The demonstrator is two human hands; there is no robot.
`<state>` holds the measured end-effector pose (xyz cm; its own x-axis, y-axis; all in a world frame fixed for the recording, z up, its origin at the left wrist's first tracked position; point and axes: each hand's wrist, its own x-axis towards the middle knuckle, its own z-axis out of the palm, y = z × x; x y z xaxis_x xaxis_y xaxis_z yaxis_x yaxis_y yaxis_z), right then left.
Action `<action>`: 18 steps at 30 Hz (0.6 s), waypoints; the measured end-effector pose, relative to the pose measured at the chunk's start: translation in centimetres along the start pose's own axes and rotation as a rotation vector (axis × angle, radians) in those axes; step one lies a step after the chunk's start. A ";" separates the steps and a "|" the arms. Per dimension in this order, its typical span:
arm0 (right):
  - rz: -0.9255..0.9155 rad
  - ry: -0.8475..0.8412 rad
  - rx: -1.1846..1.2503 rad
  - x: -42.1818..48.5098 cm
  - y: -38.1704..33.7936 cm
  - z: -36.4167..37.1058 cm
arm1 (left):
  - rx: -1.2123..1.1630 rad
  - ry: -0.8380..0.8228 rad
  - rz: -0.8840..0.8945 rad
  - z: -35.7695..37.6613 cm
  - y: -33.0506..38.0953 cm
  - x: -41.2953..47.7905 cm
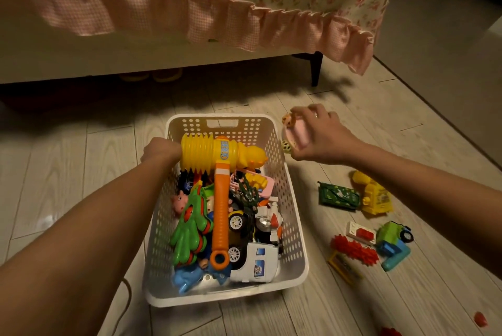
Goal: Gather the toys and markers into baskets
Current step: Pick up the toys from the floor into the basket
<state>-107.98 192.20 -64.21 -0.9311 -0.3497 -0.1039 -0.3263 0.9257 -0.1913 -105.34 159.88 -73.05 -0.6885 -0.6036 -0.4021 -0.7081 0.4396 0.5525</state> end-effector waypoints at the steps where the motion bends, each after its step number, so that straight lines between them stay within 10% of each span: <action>1: -0.055 -0.030 0.029 0.0 -1.0 -0.9 | 0.000 0.001 0.000 0.0 0.0 0.0; 18: -0.476 -0.528 -0.077 -4.1 -7.5 3.2 | -0.033 -0.091 -0.014 -0.1 0.8 0.0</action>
<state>-101.15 186.25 -65.45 -0.4874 -0.7236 -0.4887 -0.7068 0.6556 -0.2657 -105.84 160.18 -72.56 -0.6913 -0.5455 -0.4740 -0.7131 0.4089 0.5695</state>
